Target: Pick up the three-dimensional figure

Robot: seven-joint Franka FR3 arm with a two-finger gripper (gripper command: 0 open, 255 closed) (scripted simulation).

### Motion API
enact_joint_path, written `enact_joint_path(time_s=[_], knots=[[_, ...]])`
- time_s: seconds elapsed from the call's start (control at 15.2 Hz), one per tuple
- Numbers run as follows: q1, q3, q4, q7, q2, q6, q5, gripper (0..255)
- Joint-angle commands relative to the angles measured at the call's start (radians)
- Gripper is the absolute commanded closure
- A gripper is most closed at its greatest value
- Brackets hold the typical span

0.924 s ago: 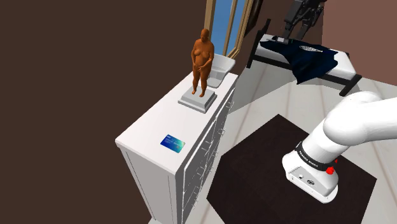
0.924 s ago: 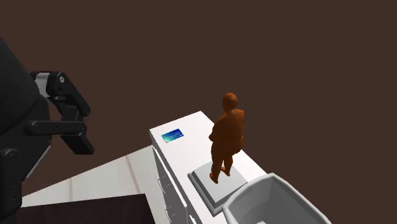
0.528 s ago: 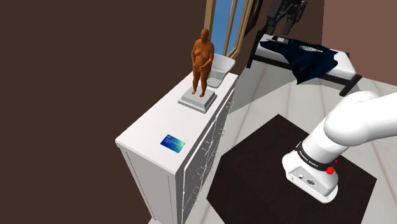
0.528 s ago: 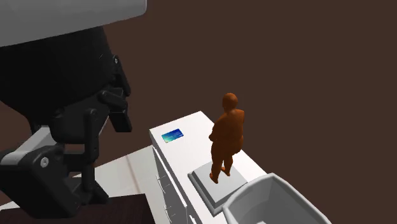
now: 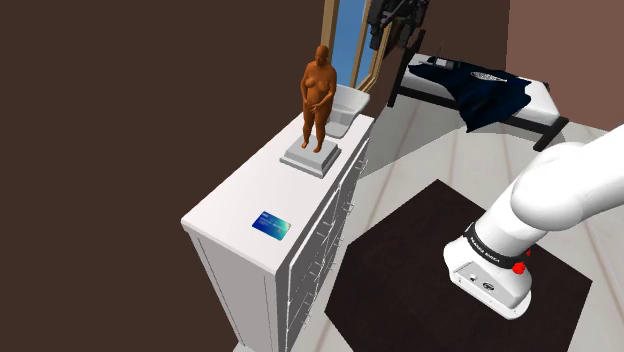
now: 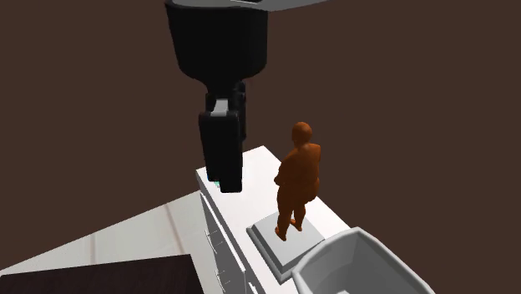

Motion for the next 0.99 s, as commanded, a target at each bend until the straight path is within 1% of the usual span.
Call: enact_joint_path(time_s=[0.0, 0.26, 0.59, 0.92], knots=[[0.006, 0.027, 0.072, 0.027, 0.075, 0.007, -0.008, 0], [0.022, 0.081, 0.213, 0.086, 0.22, 0.014, -0.038, 0], [0.053, 0.14, 0.426, 0.164, 0.415, -0.006, -0.101, 0], [0.053, 0.138, 0.338, 0.16, 0.398, 0.065, -0.096, 0]])
